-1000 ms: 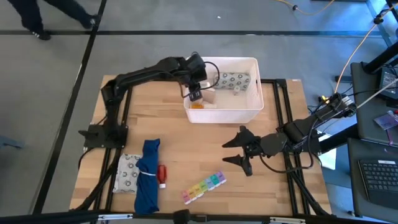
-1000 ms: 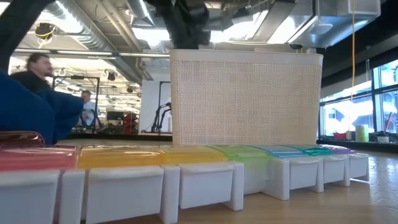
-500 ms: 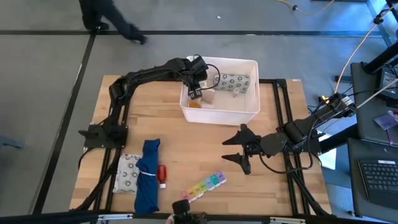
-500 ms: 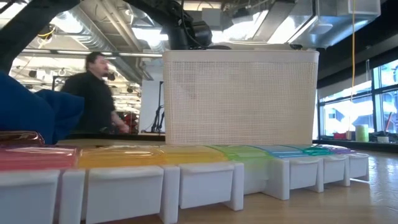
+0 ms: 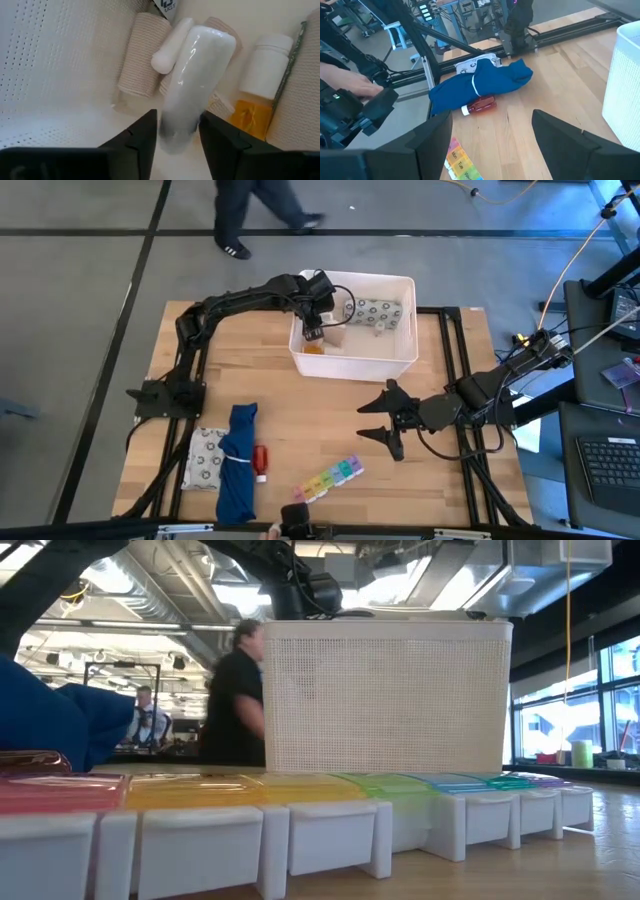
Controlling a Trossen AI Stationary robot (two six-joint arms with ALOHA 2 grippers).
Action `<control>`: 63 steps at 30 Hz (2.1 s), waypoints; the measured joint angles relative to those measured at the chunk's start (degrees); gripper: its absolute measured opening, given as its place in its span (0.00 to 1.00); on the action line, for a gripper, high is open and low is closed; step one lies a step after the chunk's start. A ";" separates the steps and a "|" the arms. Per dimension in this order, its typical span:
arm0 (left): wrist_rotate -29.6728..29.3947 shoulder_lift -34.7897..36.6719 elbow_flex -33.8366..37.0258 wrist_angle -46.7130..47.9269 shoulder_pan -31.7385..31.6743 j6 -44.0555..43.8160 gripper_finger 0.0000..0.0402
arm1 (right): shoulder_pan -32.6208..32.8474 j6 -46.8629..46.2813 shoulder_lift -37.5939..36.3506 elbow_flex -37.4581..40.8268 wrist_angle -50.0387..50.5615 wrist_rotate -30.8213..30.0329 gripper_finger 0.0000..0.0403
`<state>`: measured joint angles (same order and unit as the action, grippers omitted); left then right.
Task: Pick & place medical supplies in basket/bin
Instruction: Put the rolled white gauze into the white container, then put the red pill bottle into the white container
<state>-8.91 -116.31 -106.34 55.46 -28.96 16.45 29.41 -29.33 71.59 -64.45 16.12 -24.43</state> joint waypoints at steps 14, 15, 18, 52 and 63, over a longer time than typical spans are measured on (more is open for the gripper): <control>-4.29 0.02 -4.80 2.82 0.12 0.33 0.41 | 0.00 0.05 0.00 0.00 0.30 0.00 0.68; -4.79 0.02 -6.70 4.07 0.06 0.78 0.41 | 0.00 0.05 0.00 -0.01 0.66 0.00 0.68; -6.21 0.12 -14.48 8.18 0.31 2.05 0.38 | -0.04 0.05 0.00 -0.01 2.10 0.00 0.68; 9.61 20.99 -22.31 34.38 34.41 -44.04 0.07 | -0.25 2.59 0.00 -0.01 2.91 3.04 0.68; 9.55 19.78 6.91 29.55 50.86 -61.84 0.01 | -2.12 2.70 1.89 -0.06 1.34 2.84 0.68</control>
<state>0.64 -96.53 -99.43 85.01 21.90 -45.40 27.29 -26.63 73.49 -64.51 17.46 -21.58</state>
